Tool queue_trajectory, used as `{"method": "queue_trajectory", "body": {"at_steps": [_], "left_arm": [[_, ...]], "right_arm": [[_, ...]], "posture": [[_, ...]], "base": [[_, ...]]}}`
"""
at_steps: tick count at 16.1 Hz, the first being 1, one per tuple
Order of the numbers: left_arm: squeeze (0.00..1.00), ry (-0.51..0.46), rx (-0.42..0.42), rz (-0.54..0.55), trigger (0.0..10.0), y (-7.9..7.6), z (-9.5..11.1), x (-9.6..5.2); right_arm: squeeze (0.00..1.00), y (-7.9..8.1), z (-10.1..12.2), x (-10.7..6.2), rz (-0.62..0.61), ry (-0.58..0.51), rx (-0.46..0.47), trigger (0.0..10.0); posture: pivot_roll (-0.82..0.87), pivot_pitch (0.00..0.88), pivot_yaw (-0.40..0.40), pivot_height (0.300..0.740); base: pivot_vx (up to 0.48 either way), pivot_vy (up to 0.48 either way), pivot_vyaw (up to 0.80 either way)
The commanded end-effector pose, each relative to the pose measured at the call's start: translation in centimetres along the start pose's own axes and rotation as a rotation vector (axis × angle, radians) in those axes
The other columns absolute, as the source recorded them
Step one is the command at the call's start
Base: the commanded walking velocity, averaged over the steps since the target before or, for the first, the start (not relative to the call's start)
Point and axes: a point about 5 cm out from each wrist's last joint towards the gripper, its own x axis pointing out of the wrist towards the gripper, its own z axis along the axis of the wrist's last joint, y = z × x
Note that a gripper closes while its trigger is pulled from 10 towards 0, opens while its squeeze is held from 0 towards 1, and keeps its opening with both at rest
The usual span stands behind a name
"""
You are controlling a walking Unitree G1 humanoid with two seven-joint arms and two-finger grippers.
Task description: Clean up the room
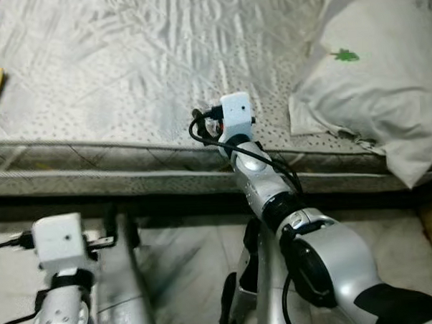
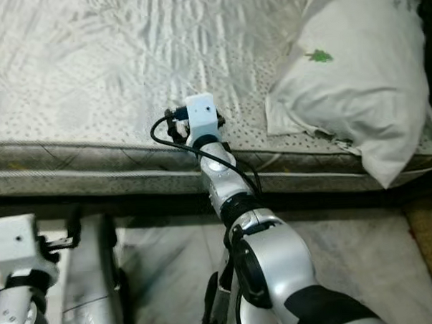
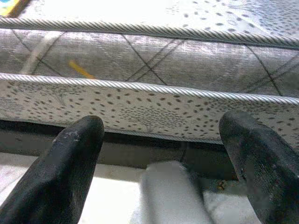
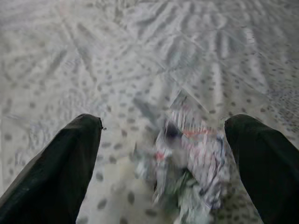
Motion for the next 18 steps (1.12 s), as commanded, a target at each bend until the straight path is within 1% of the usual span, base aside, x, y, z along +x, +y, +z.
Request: {"method": "queue_trajectory", "body": {"at_steps": [1,4,6,8,11,13,14,15,16,17,18], "left_arm": [[0.00,0.012,0.016,0.012,10.0,0.1,0.0,-0.7],[0.00,0.054,-0.004,0.030,10.0,0.4,-0.3,-1.6],[0.00,0.073,-0.016,0.051,10.0,0.8,-0.5,-2.0],[0.00,0.076,-0.017,0.048,10.0,0.6,-0.5,-2.2],[0.00,0.079,-0.021,0.049,10.0,0.6,-0.4,-2.1],[0.00,0.078,-0.024,0.055,10.0,0.6,-0.4,-2.0],[0.00,0.075,-0.024,0.059,10.0,0.7,-0.3,-2.0],[0.00,0.074,-0.024,0.062,10.0,0.7,-0.4,-2.0],[0.00,0.073,-0.024,0.063,10.0,0.7,-0.4,-1.9],[0.00,0.071,-0.023,0.064,10.0,0.7,-0.3,-1.9],[0.00,0.068,-0.022,0.066,10.0,0.7,-0.3,-1.8]], "right_arm": [[0.00,1.4,-0.6,-0.1,0.022,0.038,-0.001,10.0],[0.00,1.9,-1.2,-0.3,0.041,0.081,-0.007,10.0],[0.00,2.5,-0.8,-0.1,0.043,0.077,-0.022,10.0],[0.00,2.5,-0.5,0.1,0.029,0.071,-0.047,10.0],[0.00,2.4,0.7,0.6,-0.032,0.035,-0.122,10.0],[0.00,2.0,0.9,0.8,-0.092,0.046,-0.164,10.0],[0.00,1.8,0.8,0.8,-0.110,0.059,-0.165,8.2],[0.00,1.8,0.7,0.8,-0.116,0.075,-0.166,1.3],[0.00,1.8,0.7,0.8,-0.118,0.080,-0.168,0.0],[0.00,2.0,0.7,0.8,-0.118,0.081,-0.176,0.0],[0.00,2.1,0.7,0.8,-0.118,0.088,-0.187,0.4]], "posture": [[0.30,0.266,-0.205,0.483],[0.32,0.292,-0.212,0.483],[0.32,0.307,-0.215,0.483],[0.31,0.312,-0.217,0.483],[0.31,0.314,-0.221,0.483],[0.31,0.309,-0.229,0.483],[0.31,0.307,-0.231,0.483],[0.32,0.304,-0.232,0.483],[0.32,0.300,-0.233,0.483],[0.32,0.297,-0.234,0.483],[0.33,0.296,-0.235,0.483]], "base": [[0.000,0.000,0.00],[0.000,0.000,0.00],[0.000,0.000,0.00],[0.000,0.000,0.00],[0.000,0.000,0.00],[0.000,0.000,0.00],[0.000,0.000,0.00],[0.000,0.000,0.00],[0.000,0.000,0.00],[0.000,0.000,0.00],[0.000,0.000,0.00]]}}
